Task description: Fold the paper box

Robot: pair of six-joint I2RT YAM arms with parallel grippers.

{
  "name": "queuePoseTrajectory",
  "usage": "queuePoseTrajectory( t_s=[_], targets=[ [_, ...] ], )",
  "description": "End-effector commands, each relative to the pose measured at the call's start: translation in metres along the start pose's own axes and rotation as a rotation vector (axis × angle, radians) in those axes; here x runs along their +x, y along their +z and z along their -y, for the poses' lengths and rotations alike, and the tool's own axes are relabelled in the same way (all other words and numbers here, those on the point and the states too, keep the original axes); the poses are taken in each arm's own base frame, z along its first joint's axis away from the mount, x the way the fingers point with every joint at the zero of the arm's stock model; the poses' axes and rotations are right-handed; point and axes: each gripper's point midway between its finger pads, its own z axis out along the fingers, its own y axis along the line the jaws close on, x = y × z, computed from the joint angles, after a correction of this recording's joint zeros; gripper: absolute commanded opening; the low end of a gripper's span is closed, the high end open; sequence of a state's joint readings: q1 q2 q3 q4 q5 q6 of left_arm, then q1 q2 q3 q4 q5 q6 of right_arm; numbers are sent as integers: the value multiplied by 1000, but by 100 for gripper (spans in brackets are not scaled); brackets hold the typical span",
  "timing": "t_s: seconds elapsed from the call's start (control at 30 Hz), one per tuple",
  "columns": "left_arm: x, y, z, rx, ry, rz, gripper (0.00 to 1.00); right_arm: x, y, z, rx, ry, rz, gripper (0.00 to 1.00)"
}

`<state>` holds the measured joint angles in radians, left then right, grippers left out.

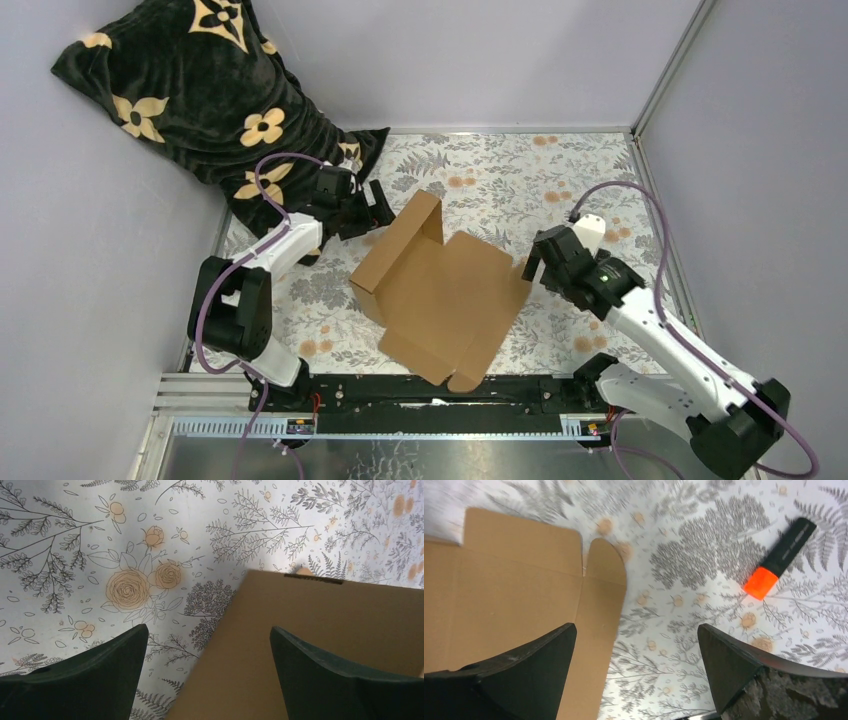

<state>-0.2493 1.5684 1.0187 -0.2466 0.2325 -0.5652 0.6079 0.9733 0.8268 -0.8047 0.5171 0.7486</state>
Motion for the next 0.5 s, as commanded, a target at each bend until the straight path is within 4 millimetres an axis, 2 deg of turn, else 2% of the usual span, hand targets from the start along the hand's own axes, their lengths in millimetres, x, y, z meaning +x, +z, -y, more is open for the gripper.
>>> queuePoseTrajectory(
  t_s=[0.0,0.1,0.2,0.33,0.47],
  targets=[
    [8,-2,-2,-40,38,-1,99,-74,-43,-21,-119,89,222,100],
    [11,2,1,-47,48,-8,99,-100,-52,-36,-110,27,228,100],
    [9,-1,3,-55,54,-2,99,-97,-49,-47,-123,7,179,100],
    [0,-12,2,-89,78,21,99,-61,-25,-59,-174,-19,60,100],
    [-16,-30,12,-90,91,66,99,-20,-4,-68,-275,-15,-78,100]
  ],
)
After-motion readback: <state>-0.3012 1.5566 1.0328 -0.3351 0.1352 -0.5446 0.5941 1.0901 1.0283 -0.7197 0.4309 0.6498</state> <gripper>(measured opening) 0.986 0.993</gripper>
